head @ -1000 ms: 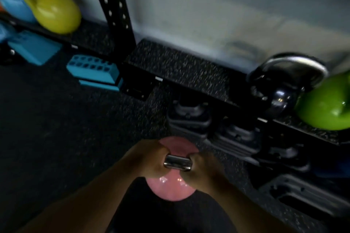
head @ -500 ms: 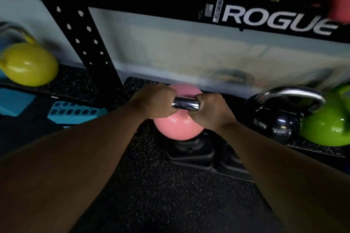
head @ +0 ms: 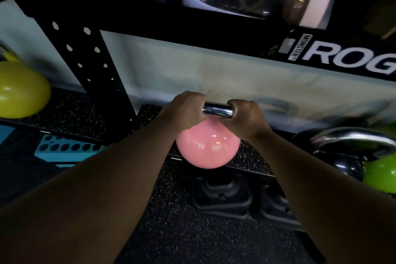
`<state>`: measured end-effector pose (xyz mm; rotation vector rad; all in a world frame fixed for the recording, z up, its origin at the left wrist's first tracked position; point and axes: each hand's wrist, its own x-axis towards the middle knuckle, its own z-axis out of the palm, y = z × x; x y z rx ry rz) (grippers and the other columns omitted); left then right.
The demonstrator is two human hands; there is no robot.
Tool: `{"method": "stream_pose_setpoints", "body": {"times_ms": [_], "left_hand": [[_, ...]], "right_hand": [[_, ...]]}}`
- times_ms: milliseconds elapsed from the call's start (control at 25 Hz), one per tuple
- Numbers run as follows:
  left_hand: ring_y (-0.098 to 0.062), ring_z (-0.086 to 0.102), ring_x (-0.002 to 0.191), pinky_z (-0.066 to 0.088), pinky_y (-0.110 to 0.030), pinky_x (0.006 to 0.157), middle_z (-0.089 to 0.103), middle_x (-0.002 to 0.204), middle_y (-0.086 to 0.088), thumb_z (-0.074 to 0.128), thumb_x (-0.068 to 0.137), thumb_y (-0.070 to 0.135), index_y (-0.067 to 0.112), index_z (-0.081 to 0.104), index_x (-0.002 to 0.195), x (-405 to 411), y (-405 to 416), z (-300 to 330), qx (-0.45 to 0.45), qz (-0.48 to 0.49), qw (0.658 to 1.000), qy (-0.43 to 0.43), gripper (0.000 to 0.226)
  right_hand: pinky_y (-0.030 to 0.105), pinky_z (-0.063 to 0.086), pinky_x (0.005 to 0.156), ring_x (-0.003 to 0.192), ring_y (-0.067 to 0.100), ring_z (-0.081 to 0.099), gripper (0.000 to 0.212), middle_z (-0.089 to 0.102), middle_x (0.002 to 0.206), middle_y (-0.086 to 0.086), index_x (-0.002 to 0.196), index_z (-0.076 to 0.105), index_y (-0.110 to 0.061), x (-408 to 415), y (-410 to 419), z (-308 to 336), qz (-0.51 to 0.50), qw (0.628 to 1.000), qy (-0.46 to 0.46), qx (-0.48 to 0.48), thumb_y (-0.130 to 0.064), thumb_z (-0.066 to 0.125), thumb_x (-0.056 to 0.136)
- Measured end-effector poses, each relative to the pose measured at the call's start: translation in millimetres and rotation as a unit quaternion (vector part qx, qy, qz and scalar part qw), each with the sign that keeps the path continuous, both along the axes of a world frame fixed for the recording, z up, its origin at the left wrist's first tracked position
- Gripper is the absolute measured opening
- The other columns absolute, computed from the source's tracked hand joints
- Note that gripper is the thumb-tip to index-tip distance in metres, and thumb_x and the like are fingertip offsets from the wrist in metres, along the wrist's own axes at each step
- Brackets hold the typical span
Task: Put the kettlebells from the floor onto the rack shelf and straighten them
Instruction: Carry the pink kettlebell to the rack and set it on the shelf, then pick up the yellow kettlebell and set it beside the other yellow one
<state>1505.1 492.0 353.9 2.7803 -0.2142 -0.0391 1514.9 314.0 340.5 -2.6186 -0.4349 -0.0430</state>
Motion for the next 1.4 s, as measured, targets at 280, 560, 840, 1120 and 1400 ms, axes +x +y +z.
{"method": "stream_pose_setpoints", "body": {"times_ms": [280, 560, 840, 1120, 1400], "left_hand": [[-0.034, 0.065, 0.085, 0.049, -0.036, 0.070, 0.070, 0.092, -0.014, 0.070, 0.082, 0.015, 0.009, 0.067, 0.096, 43, -5, -13, -0.055, 0.024, 0.998, -0.015, 0.015], [-0.033, 0.066, 0.087, 0.057, -0.042, 0.075, 0.069, 0.094, -0.011, 0.072, 0.079, 0.017, 0.012, 0.062, 0.103, 42, -4, -16, -0.071, 0.027, 0.997, -0.030, 0.026], [-0.032, 0.047, 0.124, 0.040, -0.048, 0.100, 0.049, 0.137, -0.010, 0.079, 0.071, 0.031, 0.027, 0.028, 0.149, -21, 24, -17, -0.012, 0.065, 0.997, -0.033, 0.093], [-0.032, 0.049, 0.122, 0.039, -0.046, 0.100, 0.052, 0.134, -0.007, 0.070, 0.077, 0.026, 0.024, 0.044, 0.137, -142, 120, -10, 0.056, 0.242, 0.969, -0.002, 0.066], [-0.030, 0.043, 0.131, 0.034, -0.046, 0.105, 0.046, 0.143, -0.005, 0.064, 0.084, 0.026, 0.027, 0.042, 0.141, -354, 241, -32, 0.041, 0.400, 0.914, 0.058, 0.062]], "right_hand": [[0.031, 0.045, 0.058, 0.072, 0.033, 0.065, 0.013, 0.070, 0.079, 0.015, 0.092, 0.067, -0.010, 35, 5, -12, -0.057, 0.998, -0.006, 0.017, -0.011, 0.064, 0.080], [0.026, 0.041, 0.055, 0.072, 0.027, 0.063, 0.007, 0.064, 0.075, 0.005, 0.088, 0.059, -0.014, 33, 4, -6, -0.050, 0.999, 0.016, 0.002, -0.014, 0.063, 0.082], [0.041, 0.028, 0.106, 0.133, 0.026, 0.031, 0.082, 0.044, 0.138, 0.003, 0.146, 0.034, -0.034, 13, 1, 34, 0.090, 0.994, -0.057, -0.026, -0.032, 0.072, 0.073], [0.042, 0.044, 0.092, 0.111, 0.031, 0.052, 0.046, 0.062, 0.115, 0.006, 0.126, 0.056, -0.023, -47, 119, 37, 0.313, 0.940, -0.122, -0.055, -0.032, 0.059, 0.081], [0.040, 0.047, 0.084, 0.104, 0.026, 0.057, 0.030, 0.063, 0.110, 0.001, 0.118, 0.059, -0.025, -173, 266, -4, 0.462, 0.882, -0.040, -0.088, -0.029, 0.061, 0.089]]}}
